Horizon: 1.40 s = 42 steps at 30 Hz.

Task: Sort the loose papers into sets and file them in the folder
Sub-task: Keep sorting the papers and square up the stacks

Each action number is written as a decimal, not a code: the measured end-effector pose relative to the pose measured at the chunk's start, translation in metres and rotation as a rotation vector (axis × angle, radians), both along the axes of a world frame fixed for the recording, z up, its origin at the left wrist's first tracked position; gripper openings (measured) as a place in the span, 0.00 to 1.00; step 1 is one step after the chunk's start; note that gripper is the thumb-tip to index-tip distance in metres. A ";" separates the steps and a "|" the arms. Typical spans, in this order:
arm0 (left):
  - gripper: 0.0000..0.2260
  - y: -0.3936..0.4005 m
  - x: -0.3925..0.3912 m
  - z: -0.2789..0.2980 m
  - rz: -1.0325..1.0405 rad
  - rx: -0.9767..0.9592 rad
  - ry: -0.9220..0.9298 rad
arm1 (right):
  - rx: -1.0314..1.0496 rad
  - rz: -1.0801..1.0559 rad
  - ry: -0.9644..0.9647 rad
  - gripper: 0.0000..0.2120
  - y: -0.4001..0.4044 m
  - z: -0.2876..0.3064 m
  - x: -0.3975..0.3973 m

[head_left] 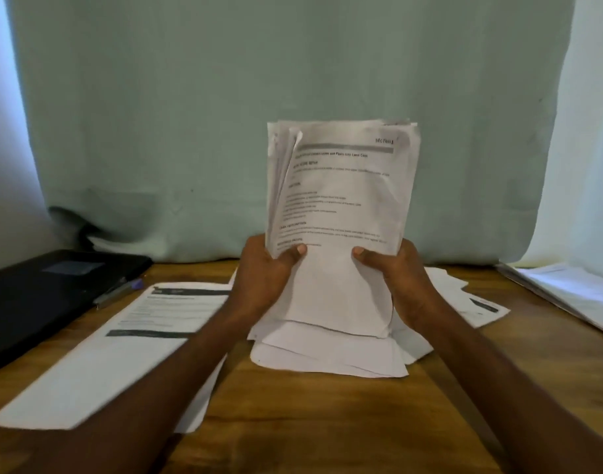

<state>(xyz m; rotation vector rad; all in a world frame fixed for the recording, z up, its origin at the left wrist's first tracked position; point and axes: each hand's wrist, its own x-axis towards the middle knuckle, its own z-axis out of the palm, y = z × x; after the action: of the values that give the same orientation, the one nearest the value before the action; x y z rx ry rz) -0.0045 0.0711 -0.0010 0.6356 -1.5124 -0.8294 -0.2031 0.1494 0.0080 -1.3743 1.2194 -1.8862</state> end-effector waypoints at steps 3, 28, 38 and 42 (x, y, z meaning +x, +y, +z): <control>0.14 0.011 -0.001 0.006 0.007 -0.010 -0.047 | 0.019 -0.072 0.026 0.14 0.008 0.004 0.012; 0.15 0.172 0.069 -0.007 -0.237 0.072 -0.098 | 0.099 -0.106 0.155 0.16 0.176 -0.017 0.061; 0.17 0.161 0.060 -0.026 -0.215 0.132 -0.050 | 0.112 -0.076 0.169 0.16 0.173 -0.029 0.051; 0.22 0.164 0.052 -0.045 -0.159 0.173 -0.063 | 0.184 -0.059 0.089 0.23 0.174 -0.051 0.052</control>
<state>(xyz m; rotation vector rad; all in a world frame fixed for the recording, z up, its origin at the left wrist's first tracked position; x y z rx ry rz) 0.0475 0.2347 -0.0465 0.6791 -1.5741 -1.0795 -0.1511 0.3237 -0.0431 -1.3480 1.4531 -1.7183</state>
